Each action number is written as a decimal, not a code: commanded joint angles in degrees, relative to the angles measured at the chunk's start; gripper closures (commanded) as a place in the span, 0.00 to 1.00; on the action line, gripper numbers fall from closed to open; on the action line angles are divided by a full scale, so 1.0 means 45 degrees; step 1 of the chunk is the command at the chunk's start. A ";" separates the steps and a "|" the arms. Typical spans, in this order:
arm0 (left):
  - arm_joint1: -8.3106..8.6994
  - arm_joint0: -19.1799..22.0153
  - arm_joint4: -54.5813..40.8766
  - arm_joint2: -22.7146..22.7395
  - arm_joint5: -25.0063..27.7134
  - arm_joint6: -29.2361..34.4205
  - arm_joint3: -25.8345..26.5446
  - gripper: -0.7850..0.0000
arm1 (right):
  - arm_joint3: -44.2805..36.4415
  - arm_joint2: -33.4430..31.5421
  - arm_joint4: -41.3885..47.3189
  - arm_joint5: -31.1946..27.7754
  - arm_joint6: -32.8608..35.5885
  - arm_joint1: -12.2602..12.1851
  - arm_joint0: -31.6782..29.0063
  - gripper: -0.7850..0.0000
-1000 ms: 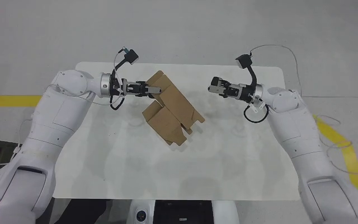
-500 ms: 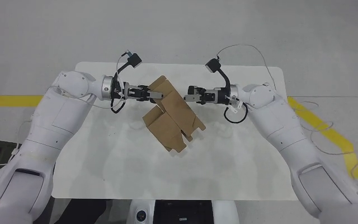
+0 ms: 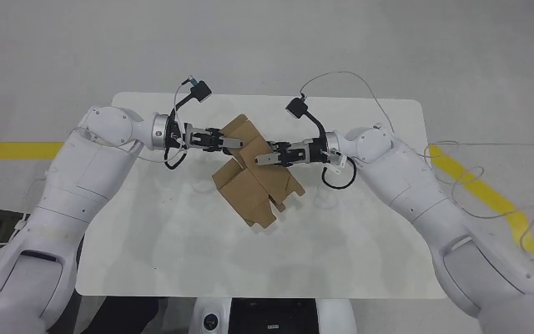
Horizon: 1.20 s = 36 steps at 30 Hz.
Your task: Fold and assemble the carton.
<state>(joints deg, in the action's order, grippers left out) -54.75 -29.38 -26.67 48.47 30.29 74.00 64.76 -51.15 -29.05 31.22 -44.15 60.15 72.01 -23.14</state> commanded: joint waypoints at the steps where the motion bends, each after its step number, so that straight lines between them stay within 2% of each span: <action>1: 0.0014 0.0012 -0.0021 -0.0046 0.0007 -0.0006 -0.0016 1.00 | 0.0055 0.0195 0.0136 -0.0084 -0.0083 -0.0014 0.0080 0.63; 4: 0.0041 0.0039 -0.0096 -0.0104 0.0004 -0.0003 -0.0050 1.00 | 0.0094 0.0493 0.0506 -0.0225 -0.0225 -0.0043 0.0166 0.86; 5: 0.0056 0.0057 -0.0119 -0.0123 0.0004 -0.0004 -0.0062 1.00 | 0.0069 0.0611 0.0705 -0.0272 -0.0271 -0.0057 0.0187 0.96; 6: 0.0070 0.0075 -0.0109 -0.0131 0.0023 -0.0023 -0.0078 1.00 | 0.0062 0.0703 0.0785 -0.0295 -0.0294 -0.0072 0.0221 1.00; 13: 0.0137 0.0128 -0.0197 -0.0227 0.0077 -0.0076 -0.0144 1.00 | -0.0105 0.1259 0.1342 -0.0530 -0.0529 -0.0163 0.0396 1.00; 14: 0.0144 0.0138 -0.0207 -0.0245 0.0084 -0.0083 -0.0151 0.83 | -0.0129 0.1329 0.1447 -0.0580 -0.0579 -0.0176 0.0409 1.00; 15: 0.0150 0.0145 -0.0256 -0.0259 0.0089 -0.0088 -0.0158 0.15 | -0.0143 0.1397 0.1543 -0.0633 -0.0632 -0.0190 0.0420 1.00; 16: 0.0155 0.0146 -0.0395 -0.0256 0.0094 -0.0094 -0.0175 0.00 | -0.0138 0.1462 0.1602 -0.0679 -0.0678 -0.0207 0.0448 1.00; 26: 0.0233 0.0349 -0.2094 0.0321 -0.0043 0.0042 -0.1081 0.00 | 0.0501 0.1640 0.2537 -0.1494 -0.1495 -0.0321 0.0476 1.00; 36: 0.0092 0.0272 -0.2105 0.0434 0.0164 -0.0225 -0.1724 0.00 | 0.1907 0.1226 0.2901 -0.2354 -0.2358 -0.0109 0.0497 1.00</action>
<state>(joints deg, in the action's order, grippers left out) -54.24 -28.11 -36.16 50.49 31.05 73.11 57.03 -43.15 -23.47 44.54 -54.70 49.59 71.44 -20.98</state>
